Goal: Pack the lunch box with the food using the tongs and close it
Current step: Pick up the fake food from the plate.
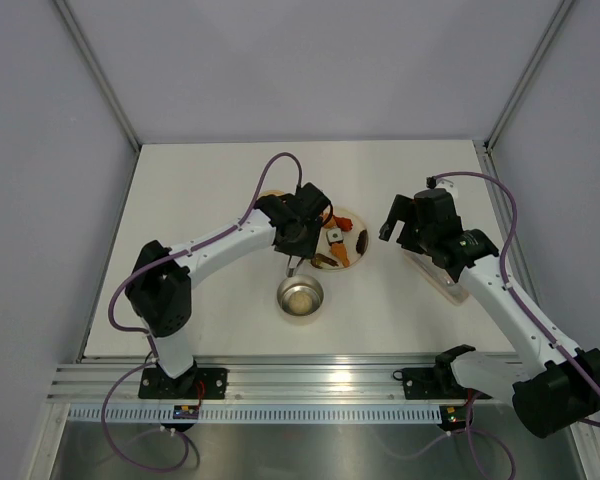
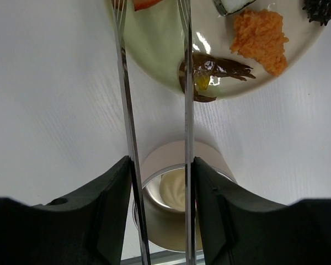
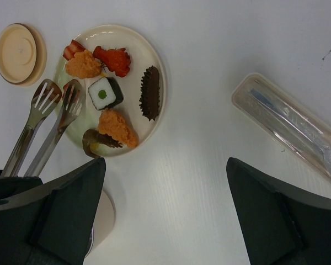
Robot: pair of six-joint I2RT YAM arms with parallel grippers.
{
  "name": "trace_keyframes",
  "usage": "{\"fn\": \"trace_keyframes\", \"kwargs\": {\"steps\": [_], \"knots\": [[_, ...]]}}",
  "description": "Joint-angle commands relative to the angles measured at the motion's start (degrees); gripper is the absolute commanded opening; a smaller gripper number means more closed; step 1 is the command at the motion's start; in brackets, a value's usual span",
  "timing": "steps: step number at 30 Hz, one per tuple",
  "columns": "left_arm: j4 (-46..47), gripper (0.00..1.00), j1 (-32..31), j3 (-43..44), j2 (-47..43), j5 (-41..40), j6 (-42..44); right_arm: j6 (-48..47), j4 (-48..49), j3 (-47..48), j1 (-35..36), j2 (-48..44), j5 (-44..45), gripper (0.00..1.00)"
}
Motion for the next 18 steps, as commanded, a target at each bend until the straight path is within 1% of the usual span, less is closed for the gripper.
{"fn": "trace_keyframes", "kwargs": {"steps": [1,8,12,15,18], "knots": [[0.98,0.51,-0.32,3.14,0.59,0.28,0.72,0.53,0.81,-0.32,0.1,-1.08,0.4,0.99],[0.36,0.51,-0.32,4.37,2.0,0.19,0.01,0.53,0.81,-0.5,0.1,-0.99,0.31,0.99],[-0.42,0.48,-0.32,5.08,2.35,0.02,-0.16,0.53,0.81,-0.5,0.19,-1.17,0.49,1.0],[-1.04,0.47,-0.32,5.17,2.09,-0.33,-0.25,0.44,0.9,-0.59,0.19,-1.17,0.57,1.0],[-2.09,0.49,-0.41,5.52,2.26,-0.77,-0.25,0.53,0.99,-0.5,0.1,-1.08,0.31,0.99]]}}
